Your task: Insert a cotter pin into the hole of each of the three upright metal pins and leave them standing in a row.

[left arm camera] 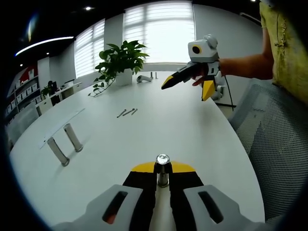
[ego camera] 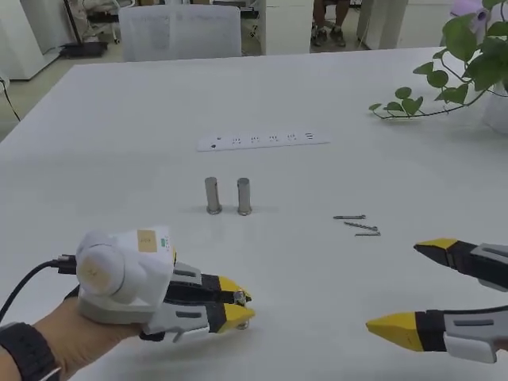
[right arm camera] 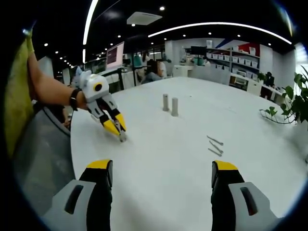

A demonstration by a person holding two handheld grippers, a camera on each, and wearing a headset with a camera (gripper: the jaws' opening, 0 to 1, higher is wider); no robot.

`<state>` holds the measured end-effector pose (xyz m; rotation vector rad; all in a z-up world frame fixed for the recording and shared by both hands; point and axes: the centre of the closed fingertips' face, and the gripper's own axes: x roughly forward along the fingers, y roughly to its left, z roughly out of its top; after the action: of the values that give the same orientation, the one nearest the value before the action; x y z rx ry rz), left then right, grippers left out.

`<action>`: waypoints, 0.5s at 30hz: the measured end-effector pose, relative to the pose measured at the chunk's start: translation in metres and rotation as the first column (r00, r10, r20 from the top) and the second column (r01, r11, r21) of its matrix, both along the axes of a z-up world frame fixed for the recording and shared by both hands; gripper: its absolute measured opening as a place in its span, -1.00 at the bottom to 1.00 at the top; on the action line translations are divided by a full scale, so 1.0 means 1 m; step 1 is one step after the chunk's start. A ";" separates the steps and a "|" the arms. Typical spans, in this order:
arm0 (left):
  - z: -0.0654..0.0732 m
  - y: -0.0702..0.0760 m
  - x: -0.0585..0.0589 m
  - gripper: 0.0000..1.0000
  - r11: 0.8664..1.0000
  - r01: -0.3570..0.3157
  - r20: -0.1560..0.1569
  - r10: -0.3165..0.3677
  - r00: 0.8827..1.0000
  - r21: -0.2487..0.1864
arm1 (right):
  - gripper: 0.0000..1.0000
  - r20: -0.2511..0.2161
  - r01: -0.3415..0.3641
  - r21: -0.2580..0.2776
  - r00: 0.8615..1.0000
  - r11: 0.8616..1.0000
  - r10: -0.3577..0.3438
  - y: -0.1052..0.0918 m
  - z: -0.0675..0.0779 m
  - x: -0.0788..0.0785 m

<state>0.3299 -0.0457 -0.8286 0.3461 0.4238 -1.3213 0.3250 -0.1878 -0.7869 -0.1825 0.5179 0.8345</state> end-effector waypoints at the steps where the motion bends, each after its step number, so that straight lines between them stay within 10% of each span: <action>1: 0.000 0.000 0.000 -0.86 1.000 0.003 0.000 -0.003 1.000 0.001 | 0.71 0.001 0.000 0.000 1.000 1.000 0.000 0.000 0.000 0.000; 15: 0.003 -0.002 -0.002 -0.44 0.999 -0.028 -0.048 0.027 0.998 -0.020 | 0.71 0.002 0.001 -0.002 1.000 1.000 -0.001 -0.001 0.001 0.000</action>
<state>0.3281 -0.0474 -0.8261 0.2913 0.4530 -1.3086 0.3246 -0.1884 -0.7861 -0.1846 0.5166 0.8328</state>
